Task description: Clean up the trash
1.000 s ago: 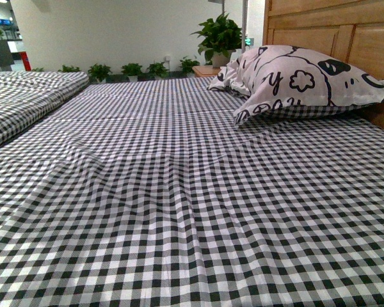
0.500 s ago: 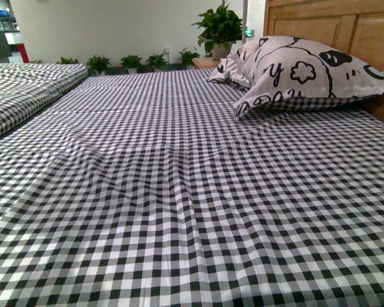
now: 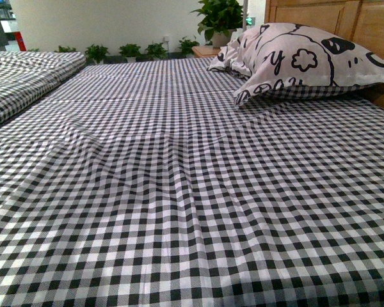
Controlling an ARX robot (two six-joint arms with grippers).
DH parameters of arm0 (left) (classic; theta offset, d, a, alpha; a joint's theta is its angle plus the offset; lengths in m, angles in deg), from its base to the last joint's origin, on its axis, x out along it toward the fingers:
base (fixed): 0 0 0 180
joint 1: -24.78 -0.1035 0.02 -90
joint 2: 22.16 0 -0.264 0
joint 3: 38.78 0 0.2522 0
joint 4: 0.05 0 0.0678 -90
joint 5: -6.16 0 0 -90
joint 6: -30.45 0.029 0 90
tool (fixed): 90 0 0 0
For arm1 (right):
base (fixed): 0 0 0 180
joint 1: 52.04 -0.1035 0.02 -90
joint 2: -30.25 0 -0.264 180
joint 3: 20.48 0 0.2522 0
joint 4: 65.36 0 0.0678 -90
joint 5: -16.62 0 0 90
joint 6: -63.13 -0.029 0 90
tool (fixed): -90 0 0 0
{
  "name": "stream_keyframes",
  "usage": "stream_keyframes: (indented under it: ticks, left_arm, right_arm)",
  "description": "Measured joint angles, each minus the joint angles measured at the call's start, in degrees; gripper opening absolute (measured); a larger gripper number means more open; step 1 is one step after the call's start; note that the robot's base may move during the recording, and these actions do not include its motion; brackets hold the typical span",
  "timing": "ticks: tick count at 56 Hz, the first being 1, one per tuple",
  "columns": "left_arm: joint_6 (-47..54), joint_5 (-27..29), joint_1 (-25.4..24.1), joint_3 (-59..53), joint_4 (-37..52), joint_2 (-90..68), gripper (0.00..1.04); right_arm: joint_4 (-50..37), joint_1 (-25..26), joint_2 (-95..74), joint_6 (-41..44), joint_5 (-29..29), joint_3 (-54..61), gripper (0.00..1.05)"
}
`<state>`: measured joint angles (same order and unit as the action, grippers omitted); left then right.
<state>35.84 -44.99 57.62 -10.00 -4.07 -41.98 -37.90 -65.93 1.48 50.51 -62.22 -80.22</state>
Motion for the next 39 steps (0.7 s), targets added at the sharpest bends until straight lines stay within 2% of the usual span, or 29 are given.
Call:
stream_keyframes:
  ticks: [39]
  left_arm:
    - [-0.13,0.0,0.0,0.0,0.0,0.0,0.27]
  right_arm:
    - [0.0,0.0,0.0,0.0,0.0,0.0,0.21]
